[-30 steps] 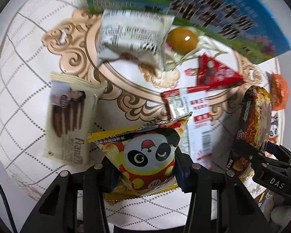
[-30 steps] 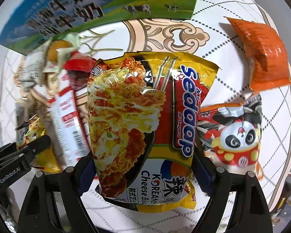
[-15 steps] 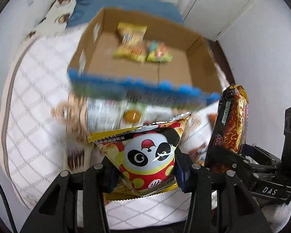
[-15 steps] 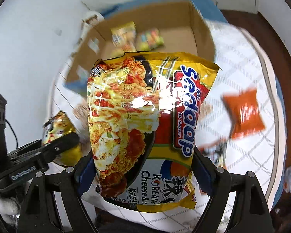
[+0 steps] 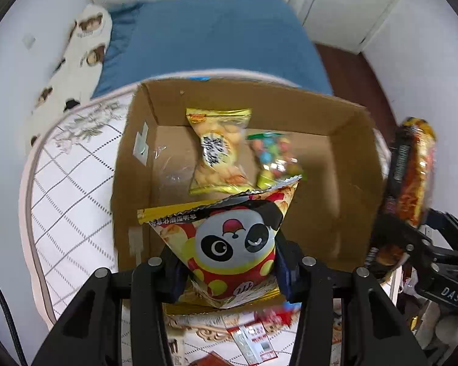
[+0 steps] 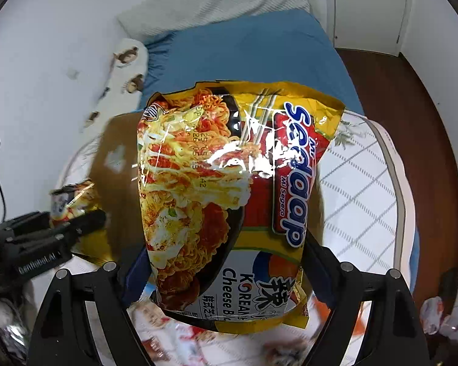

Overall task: Organize snacks
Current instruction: 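Carry both packets into the box and open both tools beside the other bags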

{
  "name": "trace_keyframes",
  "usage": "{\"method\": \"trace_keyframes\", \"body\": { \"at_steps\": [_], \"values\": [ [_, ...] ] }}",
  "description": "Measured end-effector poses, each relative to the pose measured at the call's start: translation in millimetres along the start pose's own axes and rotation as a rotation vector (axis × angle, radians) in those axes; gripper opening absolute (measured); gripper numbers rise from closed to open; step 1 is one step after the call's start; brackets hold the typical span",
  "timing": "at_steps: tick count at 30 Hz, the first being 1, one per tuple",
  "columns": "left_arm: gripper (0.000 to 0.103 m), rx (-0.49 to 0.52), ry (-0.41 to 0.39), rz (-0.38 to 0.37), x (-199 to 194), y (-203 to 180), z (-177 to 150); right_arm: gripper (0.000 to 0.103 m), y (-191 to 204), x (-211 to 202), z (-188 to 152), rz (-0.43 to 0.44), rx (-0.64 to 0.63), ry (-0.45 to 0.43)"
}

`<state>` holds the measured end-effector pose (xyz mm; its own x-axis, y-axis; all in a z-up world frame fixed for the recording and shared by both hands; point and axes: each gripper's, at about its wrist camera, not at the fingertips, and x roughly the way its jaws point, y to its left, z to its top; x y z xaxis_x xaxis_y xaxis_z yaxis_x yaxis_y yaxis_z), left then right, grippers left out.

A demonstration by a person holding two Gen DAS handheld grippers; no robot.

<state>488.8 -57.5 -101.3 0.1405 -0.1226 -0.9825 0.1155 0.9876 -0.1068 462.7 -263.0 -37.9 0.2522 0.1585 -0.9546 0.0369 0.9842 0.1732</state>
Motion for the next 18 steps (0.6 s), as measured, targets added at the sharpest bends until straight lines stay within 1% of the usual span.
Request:
{"method": "trace_keyframes", "body": {
  "at_steps": [1,2,5,7,11,13,14,15,16,17,18],
  "values": [
    [0.043,-0.007,0.02,0.014,12.6,5.3,10.4,0.088,-3.2,12.4,11.3,-0.012,0.003,0.021],
    [0.043,0.001,0.034,0.015,22.0,8.9,18.8,0.088,0.5,25.5,12.3,-0.02,0.005,0.032],
    [0.044,0.002,0.072,0.063,44.9,18.1,41.3,0.088,-7.2,54.0,25.9,-0.044,0.005,0.079],
    [0.044,0.004,0.096,0.095,57.2,23.4,53.5,0.088,-9.9,69.1,28.2,-0.062,0.001,0.1],
    [0.044,0.001,0.144,0.115,76.3,33.6,71.4,0.088,-17.3,98.0,36.1,-0.073,-0.004,0.14],
    [0.045,0.005,0.177,0.126,89.4,38.3,80.0,0.089,-16.3,110.1,40.1,-0.091,-0.015,0.166],
    [0.045,0.002,0.196,0.122,94.7,40.3,82.9,0.091,-14.4,116.1,42.5,-0.11,-0.02,0.184],
    [0.049,-0.006,0.206,0.111,98.3,43.0,84.8,0.094,-15.5,120.7,42.7,-0.126,-0.018,0.191],
    [0.053,-0.007,0.206,0.104,101.1,45.5,86.3,0.094,-14.7,122.2,43.7,-0.124,-0.018,0.187],
    [0.055,-0.01,0.201,0.102,101.0,46.5,86.7,0.097,-13.4,123.7,44.6,-0.136,-0.022,0.186],
    [0.063,-0.017,0.196,0.102,102.1,48.6,87.2,0.098,-13.1,124.5,45.4,-0.144,-0.023,0.183]
  ]
}}
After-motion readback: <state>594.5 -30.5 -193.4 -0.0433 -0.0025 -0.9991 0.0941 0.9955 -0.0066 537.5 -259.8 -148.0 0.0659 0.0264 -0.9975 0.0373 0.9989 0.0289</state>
